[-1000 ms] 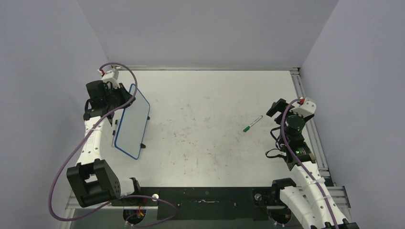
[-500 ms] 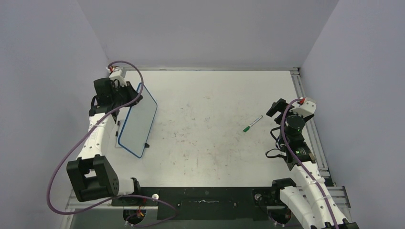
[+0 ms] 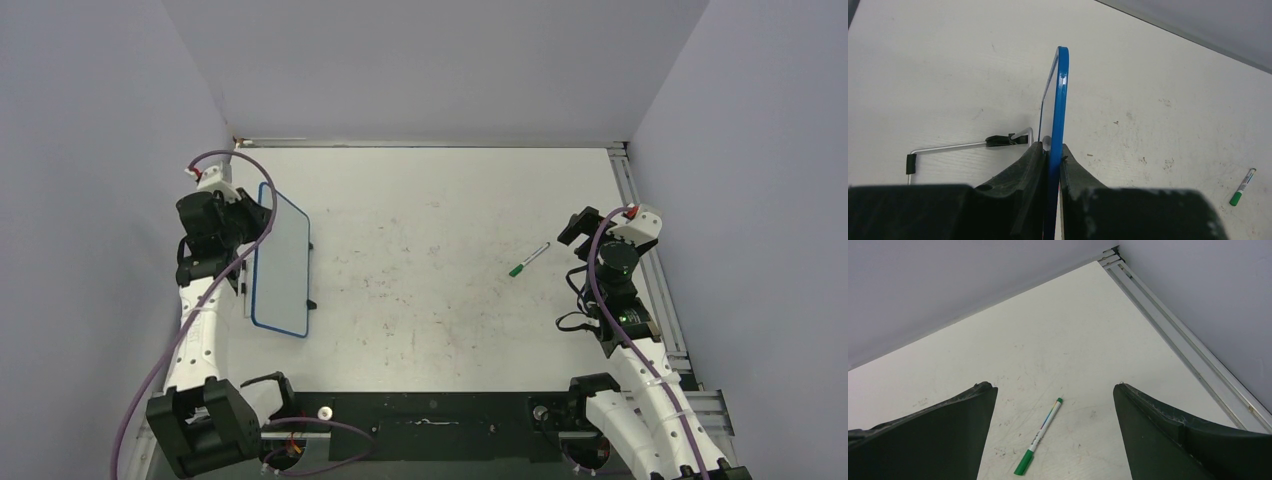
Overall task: Write a sentence on the whiteboard
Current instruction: Move the whiteboard to the center of the board.
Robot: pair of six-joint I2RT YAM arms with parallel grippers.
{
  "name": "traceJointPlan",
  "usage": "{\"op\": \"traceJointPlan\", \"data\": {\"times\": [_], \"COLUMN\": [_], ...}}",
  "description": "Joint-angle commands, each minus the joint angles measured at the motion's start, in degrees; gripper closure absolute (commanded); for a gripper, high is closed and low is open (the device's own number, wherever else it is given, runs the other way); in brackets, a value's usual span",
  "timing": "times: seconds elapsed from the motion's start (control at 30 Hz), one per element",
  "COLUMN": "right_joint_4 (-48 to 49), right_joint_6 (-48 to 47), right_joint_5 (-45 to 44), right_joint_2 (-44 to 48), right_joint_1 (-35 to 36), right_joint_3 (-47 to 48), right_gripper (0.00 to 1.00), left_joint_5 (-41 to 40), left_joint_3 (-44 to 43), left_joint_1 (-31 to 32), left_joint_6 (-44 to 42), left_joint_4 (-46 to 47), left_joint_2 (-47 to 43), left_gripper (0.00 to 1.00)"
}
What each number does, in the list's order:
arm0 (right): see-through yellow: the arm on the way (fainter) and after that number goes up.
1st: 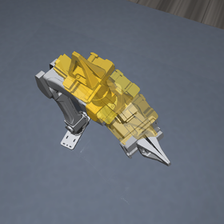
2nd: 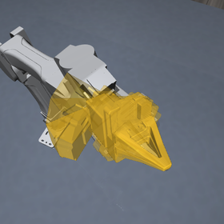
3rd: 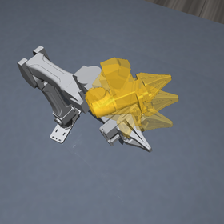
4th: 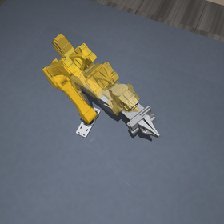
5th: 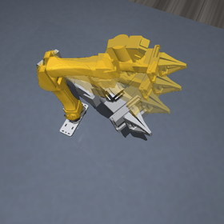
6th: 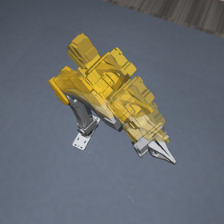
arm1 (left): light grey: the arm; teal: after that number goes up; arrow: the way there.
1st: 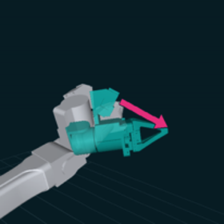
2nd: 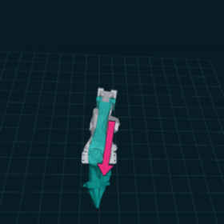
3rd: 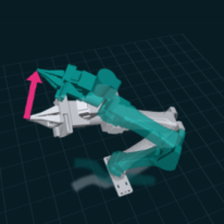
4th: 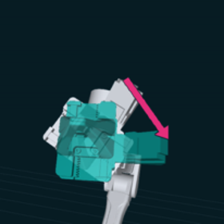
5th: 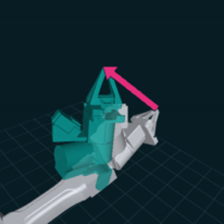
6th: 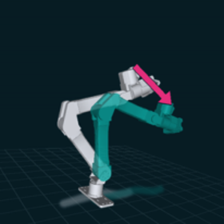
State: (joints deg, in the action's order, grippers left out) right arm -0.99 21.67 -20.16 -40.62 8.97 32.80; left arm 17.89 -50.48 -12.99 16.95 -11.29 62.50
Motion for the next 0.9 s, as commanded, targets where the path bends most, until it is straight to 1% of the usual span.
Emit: {"op": "traceJointPlan", "data": {"times": [0.0, 0.13, 0.3, 0.53, 0.67, 0.87], "right_joint_4": [1.2, 1.2, 1.2, 1.2, 1.2, 1.2], "right_joint_6": [-0.3, -0.3, -0.3, -0.2, -0.2, -0.2], "right_joint_5": [0.1, 0.1, 0.0, 0.2, 0.2, 0.0], "right_joint_2": [0.8, 0.5, 0.7, 0.7, 0.9, 1.0], "right_joint_1": [-0.1, -0.1, 0.0, -0.1, -0.1, -0.1], "right_joint_3": [-0.2, -0.1, 0.0, 0.0, -0.1, -0.2], "right_gripper": [0.1, 0.1, 0.1, 0.1, 0.1, 0.1], "left_joint_5": [1.3, 1.7, -0.9, -5.3, -6.7, -9.9], "left_joint_3": [-0.7, -2.4, -3.1, -0.3, -0.5, -0.1], "left_joint_1": [-3.1, -4.5, -6.7, -7.4, -8.2, -9.3], "left_joint_6": [6.9, 7.6, 7.9, 9.1, 9.4, 9.4], "left_joint_4": [-0.2, -1.6, -4.4, -3.5, -5.4, -6.3], "left_joint_2": [1.4, 1.8, 2.0, -3.0, -2.6, -5.0], "left_gripper": [1.0, 1.0, 1.0, 1.0, 1.0, 1.0]}}
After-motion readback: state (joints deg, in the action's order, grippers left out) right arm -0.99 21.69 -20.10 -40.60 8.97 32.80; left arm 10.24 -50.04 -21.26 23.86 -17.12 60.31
